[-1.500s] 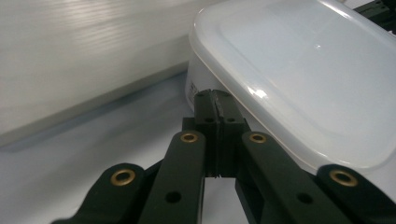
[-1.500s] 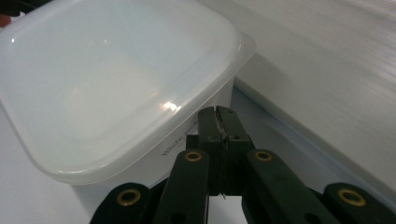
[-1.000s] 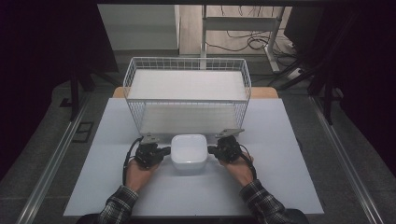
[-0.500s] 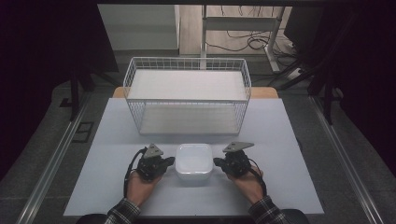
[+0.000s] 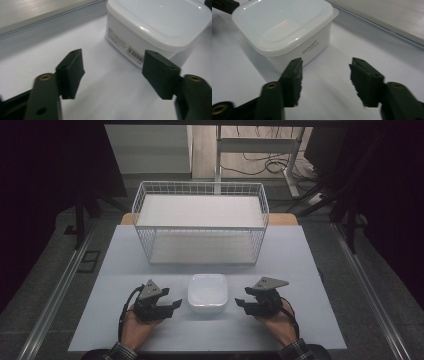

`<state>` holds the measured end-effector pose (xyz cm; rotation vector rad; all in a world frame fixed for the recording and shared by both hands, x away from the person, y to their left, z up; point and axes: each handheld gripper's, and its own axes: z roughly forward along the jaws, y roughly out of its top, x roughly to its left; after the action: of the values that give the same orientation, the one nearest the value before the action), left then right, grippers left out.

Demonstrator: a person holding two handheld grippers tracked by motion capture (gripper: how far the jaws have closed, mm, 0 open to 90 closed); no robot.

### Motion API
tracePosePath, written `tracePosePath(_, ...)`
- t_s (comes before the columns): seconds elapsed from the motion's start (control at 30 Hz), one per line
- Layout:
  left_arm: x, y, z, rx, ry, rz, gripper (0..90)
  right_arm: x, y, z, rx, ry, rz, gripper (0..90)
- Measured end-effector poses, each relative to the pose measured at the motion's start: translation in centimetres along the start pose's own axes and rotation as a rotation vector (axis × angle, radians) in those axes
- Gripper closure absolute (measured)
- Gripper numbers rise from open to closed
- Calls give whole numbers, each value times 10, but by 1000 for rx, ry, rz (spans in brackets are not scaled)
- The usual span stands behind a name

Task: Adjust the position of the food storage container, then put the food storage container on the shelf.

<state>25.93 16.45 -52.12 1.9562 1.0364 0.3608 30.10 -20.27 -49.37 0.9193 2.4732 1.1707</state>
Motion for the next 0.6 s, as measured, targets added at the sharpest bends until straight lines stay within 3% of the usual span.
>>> tracePosePath(0.1, 3, -2, -2, -10, -6, -9, 230, -1, -1, 2, 2, -3, -1, 319)
tracePosePath(0.13, 5, -3, -2, -14, -6, -14, 198, -1, -2, 3, 0, 5, 3, 257)
tracePosePath(0.33, 7, -4, -1, -25, -10, -16, 114, -3, -3, 5, -13, 13, 12, 180)
tracePosePath(0.6, 7, -5, 2, -31, -4, 28, 99, -5, -3, 5, -26, 19, 26, 104)
